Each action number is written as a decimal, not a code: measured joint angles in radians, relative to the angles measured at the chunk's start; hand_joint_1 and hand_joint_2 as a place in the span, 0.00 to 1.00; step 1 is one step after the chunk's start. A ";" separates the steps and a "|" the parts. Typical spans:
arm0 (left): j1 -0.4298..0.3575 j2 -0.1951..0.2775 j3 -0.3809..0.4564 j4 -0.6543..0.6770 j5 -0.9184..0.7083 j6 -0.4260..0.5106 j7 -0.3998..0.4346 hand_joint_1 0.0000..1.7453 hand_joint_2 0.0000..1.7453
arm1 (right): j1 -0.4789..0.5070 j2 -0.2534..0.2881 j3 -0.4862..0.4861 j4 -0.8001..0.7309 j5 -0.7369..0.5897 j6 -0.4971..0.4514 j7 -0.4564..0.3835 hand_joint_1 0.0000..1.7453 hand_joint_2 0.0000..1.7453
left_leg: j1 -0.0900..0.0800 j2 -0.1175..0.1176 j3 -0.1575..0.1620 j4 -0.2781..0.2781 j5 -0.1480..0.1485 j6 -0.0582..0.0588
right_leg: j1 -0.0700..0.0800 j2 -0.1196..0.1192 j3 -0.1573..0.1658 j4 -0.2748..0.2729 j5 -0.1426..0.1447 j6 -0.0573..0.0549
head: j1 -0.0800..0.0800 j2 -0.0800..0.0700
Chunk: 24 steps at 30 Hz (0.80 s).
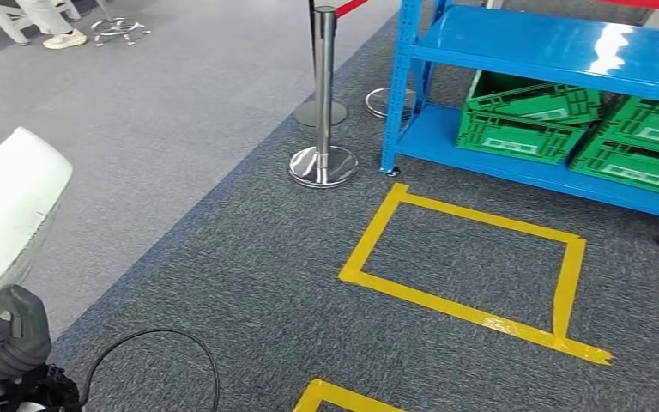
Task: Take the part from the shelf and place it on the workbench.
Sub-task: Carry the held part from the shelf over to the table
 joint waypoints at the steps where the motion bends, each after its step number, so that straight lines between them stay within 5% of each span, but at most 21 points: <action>1: 0.001 0.000 0.000 0.000 0.000 0.000 0.000 1.00 1.00 | 0.001 0.000 0.000 0.000 0.000 0.000 0.000 0.00 1.00 | 0.003 0.003 -0.020 0.043 -0.010 -0.004 | 0.000 -0.015 0.001 0.000 -0.001 0.000 | 0.000 0.000; 3: 0.001 0.000 0.000 0.000 0.000 0.000 0.000 1.00 1.00 | 0.000 0.000 0.000 0.000 0.000 0.000 0.000 0.00 1.00 | 0.008 0.011 -0.002 0.013 0.027 -0.008 | 0.000 -0.043 0.004 0.000 -0.005 0.003 | 0.000 0.000; 5: 0.001 0.000 0.000 0.000 0.000 0.000 0.000 1.00 1.00 | -0.001 0.000 0.000 0.000 0.000 0.000 0.000 0.00 1.00 | 0.006 0.050 0.071 -0.127 0.091 -0.005 | 0.002 -0.065 0.012 0.000 -0.010 0.010 | 0.000 0.000; 7: 0.000 0.000 0.000 0.000 0.000 0.000 0.000 1.00 1.00 | -0.002 0.000 0.000 0.000 0.000 0.001 0.000 0.00 1.00 | -0.002 0.085 0.115 -0.219 0.114 0.008 | 0.007 -0.085 0.018 0.001 -0.016 0.019 | 0.000 0.000; 10: 0.003 0.000 0.000 0.000 0.000 0.000 0.000 1.00 1.00 | -0.006 0.000 0.000 0.000 0.000 0.001 0.000 0.00 1.00 | -0.007 0.066 0.111 -0.233 0.113 0.032 | 0.009 -0.107 0.022 -0.001 -0.022 0.037 | 0.002 0.000; 12: 0.003 -0.001 0.001 -0.001 0.000 0.000 0.000 1.00 1.00 | -0.010 0.001 0.000 0.000 0.000 0.001 0.000 0.00 1.00 | -0.003 0.044 0.113 -0.242 0.120 0.047 | 0.005 -0.061 0.008 0.032 -0.051 0.045 | 0.006 0.000; 14: 0.001 -0.001 0.001 -0.001 -0.001 0.000 0.000 1.00 1.00 | -0.009 0.001 0.000 0.000 0.000 0.001 0.000 0.00 1.00 | -0.002 0.025 0.112 -0.245 0.123 0.057 | 0.003 0.001 -0.048 0.149 -0.115 0.045 | 0.012 0.000; 16: 0.001 -0.002 0.001 -0.001 -0.001 0.000 0.000 1.00 1.00 | -0.006 0.001 0.000 0.000 0.000 0.001 0.001 0.00 1.00 | -0.005 0.001 0.110 -0.244 0.124 0.062 | 0.004 0.015 -0.112 0.273 -0.158 0.043 | 0.014 0.000; 17: 0.002 -0.002 0.001 0.000 -0.001 0.000 0.000 1.00 1.00 | -0.004 0.001 0.000 0.000 0.000 0.001 0.001 0.00 1.00 | -0.006 -0.013 0.110 -0.243 0.124 0.062 | 0.005 0.016 -0.124 0.292 -0.152 0.042 | 0.014 0.000; 19: 0.002 -0.002 0.001 0.000 0.000 -0.001 0.000 1.00 1.00 | -0.001 0.001 0.000 0.000 0.000 0.001 0.001 0.00 1.00 | -0.006 -0.041 0.111 -0.238 0.125 0.061 | 0.003 0.027 -0.092 0.207 -0.082 0.039 | 0.014 0.000; 21: 0.001 -0.002 0.002 0.000 -0.001 -0.001 0.000 1.00 1.00 | -0.001 0.000 0.000 0.000 0.000 0.001 0.001 0.00 1.00 | -0.005 -0.066 0.105 -0.227 0.123 0.055 | -0.001 0.078 -0.037 0.078 -0.023 0.034 | 0.013 0.000; 23: 0.000 -0.001 0.002 0.000 -0.001 -0.001 0.000 1.00 1.00 | -0.001 0.000 0.000 0.000 0.000 0.000 0.001 0.00 1.00 | -0.002 -0.088 0.092 -0.221 0.124 0.041 | -0.001 0.112 -0.013 0.027 -0.016 0.031 | 0.013 0.000; 24: 0.001 -0.001 0.001 0.000 -0.001 -0.001 0.000 1.00 1.00 | -0.002 0.000 0.000 0.000 0.000 0.000 0.001 0.00 1.00 | -0.001 -0.100 0.087 -0.220 0.127 0.033 | 0.001 0.105 -0.011 0.023 -0.017 0.029 | 0.013 0.000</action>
